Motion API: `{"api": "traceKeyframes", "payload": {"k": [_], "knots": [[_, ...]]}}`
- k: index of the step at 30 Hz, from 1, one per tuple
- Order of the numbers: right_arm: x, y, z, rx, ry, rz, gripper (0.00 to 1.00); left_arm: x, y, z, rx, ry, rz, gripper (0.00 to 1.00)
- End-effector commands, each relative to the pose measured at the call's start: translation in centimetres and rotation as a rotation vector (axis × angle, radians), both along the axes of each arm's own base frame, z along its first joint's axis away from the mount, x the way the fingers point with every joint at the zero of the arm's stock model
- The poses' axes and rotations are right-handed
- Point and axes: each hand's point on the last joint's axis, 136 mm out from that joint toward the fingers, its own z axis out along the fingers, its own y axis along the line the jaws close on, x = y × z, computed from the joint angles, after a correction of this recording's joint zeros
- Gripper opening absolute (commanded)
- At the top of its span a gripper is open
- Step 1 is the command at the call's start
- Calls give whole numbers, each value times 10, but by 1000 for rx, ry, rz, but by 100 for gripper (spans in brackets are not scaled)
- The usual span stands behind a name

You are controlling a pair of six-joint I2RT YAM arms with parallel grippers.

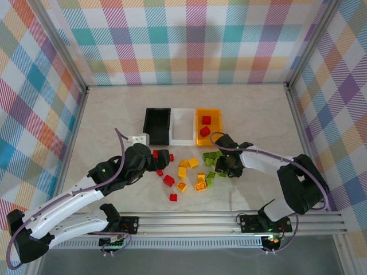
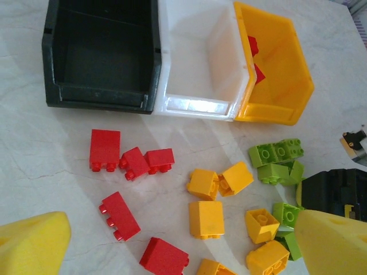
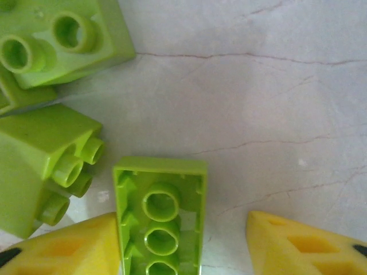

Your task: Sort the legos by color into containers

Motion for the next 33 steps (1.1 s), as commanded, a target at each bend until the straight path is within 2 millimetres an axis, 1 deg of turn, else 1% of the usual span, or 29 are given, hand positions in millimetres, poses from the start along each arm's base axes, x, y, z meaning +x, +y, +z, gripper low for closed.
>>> {"api": "traceKeyframes", "payload": {"k": [1,6,8,10,14,17,19,21,23,25,26,28,30,33], "knots": [[-3,-6,-2,-46,20,-11,52,-3,11,-8,38,3,27,100],[-5,-9,-4,-53,14,-7,40,-3,16,-16,54,11,49,100],[-4,-9,-1,-46,1,-3,37,-3,19,-17,64,10,55,100],[-2,-10,6,-41,-29,14,33,-4,22,-16,76,6,61,100],[5,-12,32,-28,-119,47,30,-5,28,-18,103,1,70,100],[11,-5,60,29,-216,100,26,-7,33,-22,117,8,78,100],[18,10,86,98,-284,156,25,-10,35,-25,119,15,75,100],[31,30,110,153,-328,213,24,-13,37,-31,123,28,72,100],[47,61,133,189,-366,287,24,-16,40,-36,126,42,76,100],[65,95,149,210,-394,357,25,-19,42,-39,125,53,76,100],[73,111,153,228,-399,381,25,-20,43,-39,127,56,75,100],[93,141,153,265,-388,403,26,-22,43,-38,129,60,61,100],[115,159,148,261,-390,402,26,-24,46,-39,136,66,63,100],[144,179,136,233,-369,387,28,-27,46,-42,147,83,51,100]]}}
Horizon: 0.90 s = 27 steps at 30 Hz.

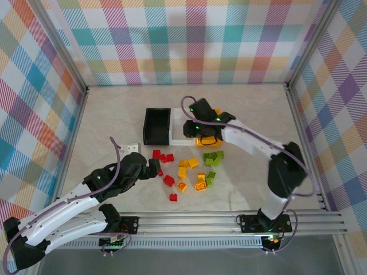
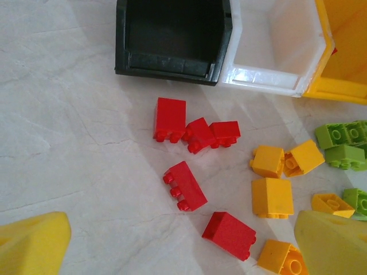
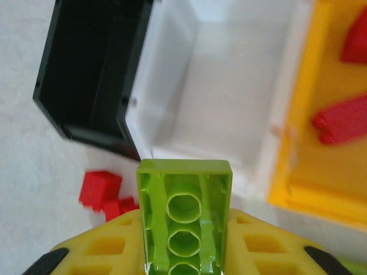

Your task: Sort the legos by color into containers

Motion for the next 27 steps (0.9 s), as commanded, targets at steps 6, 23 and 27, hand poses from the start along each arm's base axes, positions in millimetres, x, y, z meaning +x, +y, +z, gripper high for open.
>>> {"api": "traceKeyframes", "payload": {"k": [6,23,27], "knots": [[60,22,-48,-142,75,-91,33,-11,3,-22,71,95,-26,100],[6,-16,5,23,-3,-115,72,3,-47,-41,12,176,-150,100],[-32,-48,-11,19,28,-147,73,3,-58,-55,64,228,-180,97]]}}
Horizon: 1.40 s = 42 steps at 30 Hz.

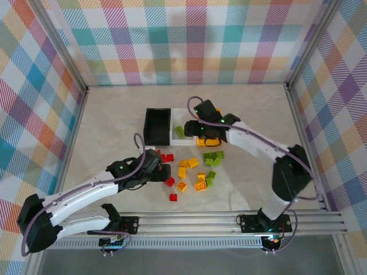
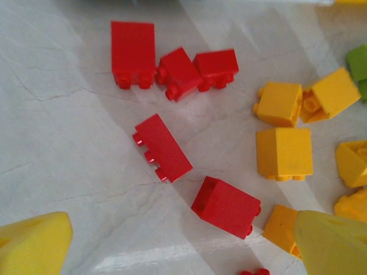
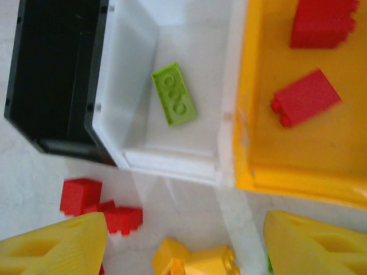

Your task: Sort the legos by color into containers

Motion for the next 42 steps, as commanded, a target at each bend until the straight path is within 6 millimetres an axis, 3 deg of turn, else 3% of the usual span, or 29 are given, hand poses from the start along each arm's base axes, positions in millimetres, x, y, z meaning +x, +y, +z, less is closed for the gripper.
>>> {"api": "traceKeyframes", "payload": {"k": [1,7,12,16,22,26,32,35,39,42], "knots": [[-21,-18,-17,17,27,-42,73,3,-17,1,-9,19,-44,95],[-46,-40,-23,22,34,-54,74,14,-11,-35,6,73,49,89],[-51,-47,-16,19,9,-56,74,34,-8,-47,-7,65,111,83],[-55,-52,-14,16,2,-62,74,44,4,-61,98,69,136,73],[-61,-62,-20,2,1,-78,74,44,7,-86,147,117,147,56],[-65,-66,-21,1,3,-84,74,41,10,-88,138,114,159,45],[-70,-75,-22,-7,-6,-104,74,44,18,-74,180,80,161,22],[-74,-81,-23,-11,-9,-120,74,45,12,-54,157,60,144,19],[-82,-94,-28,-26,-10,-155,74,55,-27,7,79,-38,47,19],[-90,-104,-35,-28,-3,-184,74,81,-68,47,29,-97,-30,20]]}}
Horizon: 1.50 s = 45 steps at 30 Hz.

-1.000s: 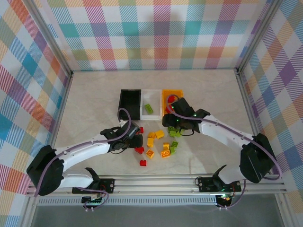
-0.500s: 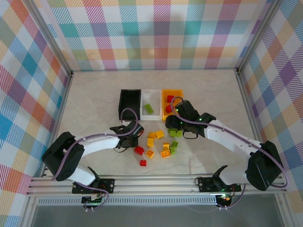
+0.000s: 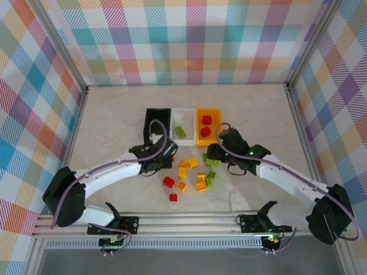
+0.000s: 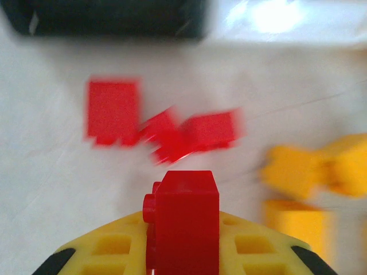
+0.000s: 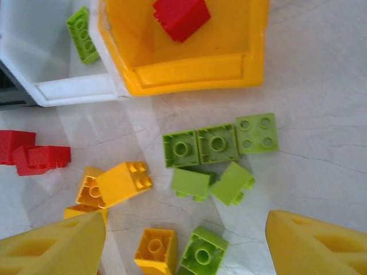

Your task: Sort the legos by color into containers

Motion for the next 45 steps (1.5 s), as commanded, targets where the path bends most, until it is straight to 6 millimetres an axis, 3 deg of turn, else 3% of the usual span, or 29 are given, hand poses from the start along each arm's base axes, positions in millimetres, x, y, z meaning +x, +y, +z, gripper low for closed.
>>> {"api": "traceKeyframes", "payload": {"k": [1,4,7,13,17,21,23,27,29,30,31,34,37,41,45], "knots": [[-10,-16,-10,-13,19,-62,74,31,-44,50,-34,-88,-96,21],[-18,-24,-21,-15,47,-88,75,67,-91,66,-62,-113,-151,22],[-26,-33,-28,-28,63,-110,75,100,-131,66,-63,-105,-188,22],[-36,-43,-27,-29,60,-119,75,154,-168,41,-45,-87,-187,22],[-41,-42,-29,-14,73,-105,76,166,-184,30,-49,-74,-199,29],[-44,-38,-34,-4,89,-85,77,168,-190,34,-70,-71,-200,56],[-43,-34,-36,4,98,-75,77,164,-194,50,-110,-78,-200,65],[-43,-17,-44,33,140,-15,78,139,-196,109,-186,-157,-231,83],[-42,-12,-50,34,163,-7,77,120,-192,133,-225,-201,-252,90],[-41,-10,-53,35,172,-6,77,108,-188,143,-246,-221,-260,100],[-40,-8,-55,42,175,-4,77,97,-180,148,-260,-233,-257,100],[-36,0,-60,56,188,-1,77,67,-151,142,-291,-230,-220,100],[-35,3,-63,48,209,-12,77,39,-112,123,-287,-221,-167,100],[-36,6,-74,23,244,-41,76,9,-59,100,-247,-205,-86,100],[-33,15,-80,6,257,-57,76,-18,-18,82,-231,-185,-28,100]]}}
